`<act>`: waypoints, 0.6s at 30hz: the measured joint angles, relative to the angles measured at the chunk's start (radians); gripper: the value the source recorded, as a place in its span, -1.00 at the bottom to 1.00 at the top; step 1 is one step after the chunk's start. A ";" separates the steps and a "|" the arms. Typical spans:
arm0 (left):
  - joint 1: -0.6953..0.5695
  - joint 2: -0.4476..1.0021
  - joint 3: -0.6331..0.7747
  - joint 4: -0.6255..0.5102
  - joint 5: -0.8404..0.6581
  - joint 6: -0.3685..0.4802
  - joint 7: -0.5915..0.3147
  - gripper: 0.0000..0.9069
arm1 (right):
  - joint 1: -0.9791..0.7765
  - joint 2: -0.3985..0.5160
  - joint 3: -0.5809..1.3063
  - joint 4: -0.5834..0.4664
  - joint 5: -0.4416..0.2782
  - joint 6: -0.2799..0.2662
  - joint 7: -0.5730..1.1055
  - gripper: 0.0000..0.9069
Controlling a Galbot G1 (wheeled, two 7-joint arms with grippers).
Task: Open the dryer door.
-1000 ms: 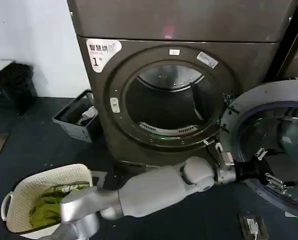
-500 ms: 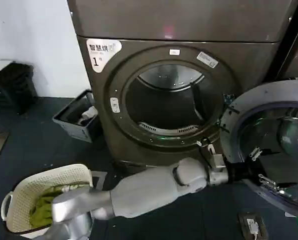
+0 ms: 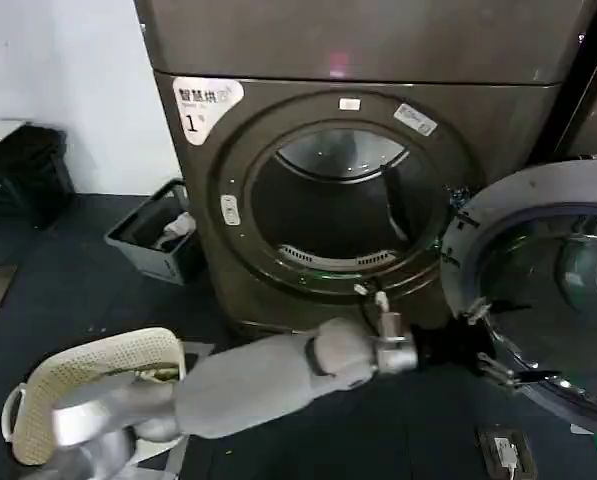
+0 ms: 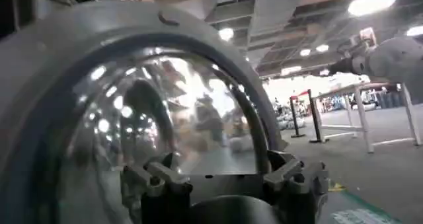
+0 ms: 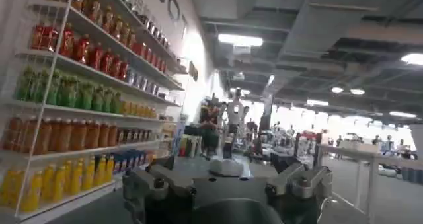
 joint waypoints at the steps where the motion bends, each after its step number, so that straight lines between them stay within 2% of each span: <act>1: -0.002 0.018 -0.001 -0.015 0.000 -0.002 0.000 1.00 | -0.001 0.000 0.001 0.000 0.000 0.001 -0.001 1.00; 11: -0.007 0.217 -0.006 -0.157 0.040 -0.004 -0.024 1.00 | -0.010 -0.003 0.010 0.000 0.000 0.003 -0.008 1.00; 18: -0.042 0.410 0.016 -0.267 0.032 -0.015 -0.038 1.00 | -0.005 -0.002 0.004 0.003 0.000 0.007 -0.011 1.00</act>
